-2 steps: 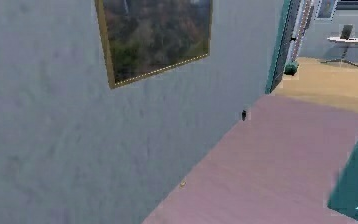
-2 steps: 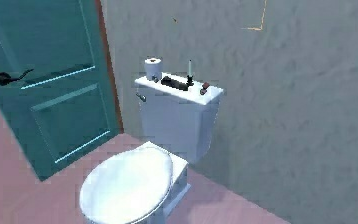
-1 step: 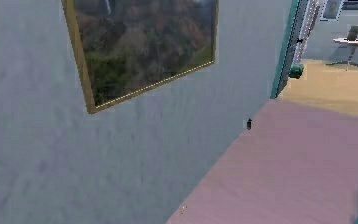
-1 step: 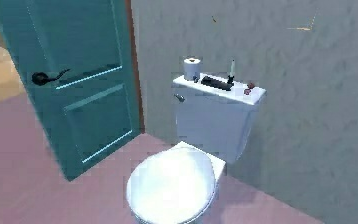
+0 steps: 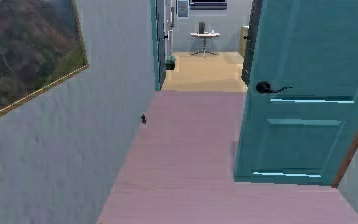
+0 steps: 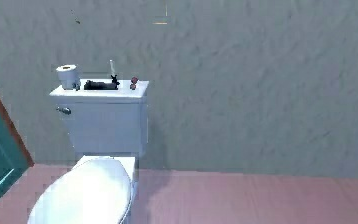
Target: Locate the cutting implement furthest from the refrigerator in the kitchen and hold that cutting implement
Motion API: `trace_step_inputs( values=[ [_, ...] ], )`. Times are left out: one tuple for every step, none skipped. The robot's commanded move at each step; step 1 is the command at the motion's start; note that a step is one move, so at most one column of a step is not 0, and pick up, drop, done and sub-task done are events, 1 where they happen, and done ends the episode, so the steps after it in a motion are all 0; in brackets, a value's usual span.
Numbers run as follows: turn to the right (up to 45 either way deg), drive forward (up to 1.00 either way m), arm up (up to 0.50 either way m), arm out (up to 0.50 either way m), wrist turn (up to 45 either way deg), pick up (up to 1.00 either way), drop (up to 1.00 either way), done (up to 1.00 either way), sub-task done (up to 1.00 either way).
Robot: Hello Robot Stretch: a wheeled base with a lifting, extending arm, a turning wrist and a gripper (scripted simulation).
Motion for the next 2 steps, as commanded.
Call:
trace_step_inputs(
  values=[
    [0.0,1.0,0.0,0.0,0.0,0.0,0.0,0.0,0.0],
    [6.0,0.0,0.0,0.0,0.0,0.0,0.0,0.0,0.0]
  ],
)
